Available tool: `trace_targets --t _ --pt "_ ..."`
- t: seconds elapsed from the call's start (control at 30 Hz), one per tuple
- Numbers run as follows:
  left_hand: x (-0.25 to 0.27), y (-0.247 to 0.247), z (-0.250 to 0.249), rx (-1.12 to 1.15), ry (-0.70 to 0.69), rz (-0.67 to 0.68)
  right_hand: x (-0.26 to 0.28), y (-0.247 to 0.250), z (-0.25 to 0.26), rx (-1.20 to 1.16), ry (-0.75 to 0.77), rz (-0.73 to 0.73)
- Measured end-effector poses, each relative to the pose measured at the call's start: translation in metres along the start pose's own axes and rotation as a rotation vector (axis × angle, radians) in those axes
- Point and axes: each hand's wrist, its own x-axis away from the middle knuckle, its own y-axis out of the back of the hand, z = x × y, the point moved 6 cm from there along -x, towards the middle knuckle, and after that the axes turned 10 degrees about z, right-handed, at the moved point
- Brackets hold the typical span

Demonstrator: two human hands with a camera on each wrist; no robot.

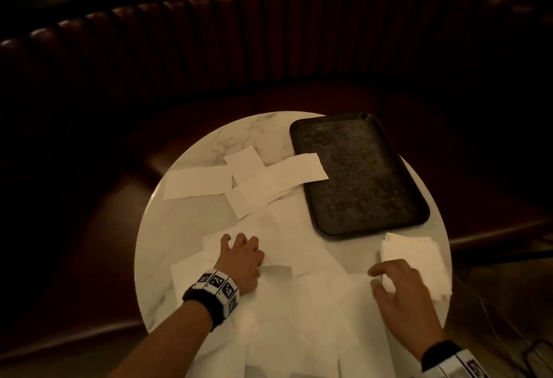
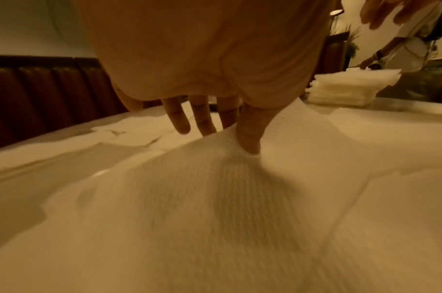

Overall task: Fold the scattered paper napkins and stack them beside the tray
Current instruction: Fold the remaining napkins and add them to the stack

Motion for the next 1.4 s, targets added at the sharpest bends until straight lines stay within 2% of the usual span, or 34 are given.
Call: trace_targets --t 0.03,0.1,0.17,0.23,0.33,0.47,0.6,0.9,1.03,1.23,1.4 --pt "0.005 0.005 0.003 0.030 -0.020 0.004 0.004 -0.009 0.006 -0.016 0.067 0.082" --pt "0.022 0.018 0.010 0.230 -0.068 0.031 0.013 -0.026 0.020 -0.062 0.145 0.253" --pt "0.046 0.030 0.016 0.572 -0.120 0.023 0.020 -0.042 0.036 -0.120 0.151 0.414" --pt "0.076 0.043 0.018 0.928 -0.185 -0.086 0.025 -0.055 0.051 -0.205 0.123 0.526" --pt "0.121 0.052 0.010 1.431 -0.258 -0.219 0.026 -0.061 0.084 -0.469 0.108 0.546" --pt "0.156 0.055 -0.004 1.759 -0.300 -0.338 0.029 -0.060 0.127 -0.889 0.080 0.565" --pt "0.174 0.056 -0.006 1.823 -0.291 -0.477 0.032 -0.056 0.142 -1.049 0.037 0.514" --pt "0.191 0.045 -0.019 1.789 -0.388 -0.560 0.045 -0.043 0.148 -1.042 0.040 0.436" --pt "0.195 0.053 -0.019 1.780 -0.443 -0.529 0.047 -0.040 0.151 -1.057 0.050 0.455" --pt "0.192 0.057 -0.026 1.816 -0.507 -0.407 0.047 -0.035 0.155 -1.117 0.075 0.441" --pt "0.191 0.062 -0.027 1.791 -0.502 -0.478 0.050 -0.029 0.156 -1.061 0.104 0.426"
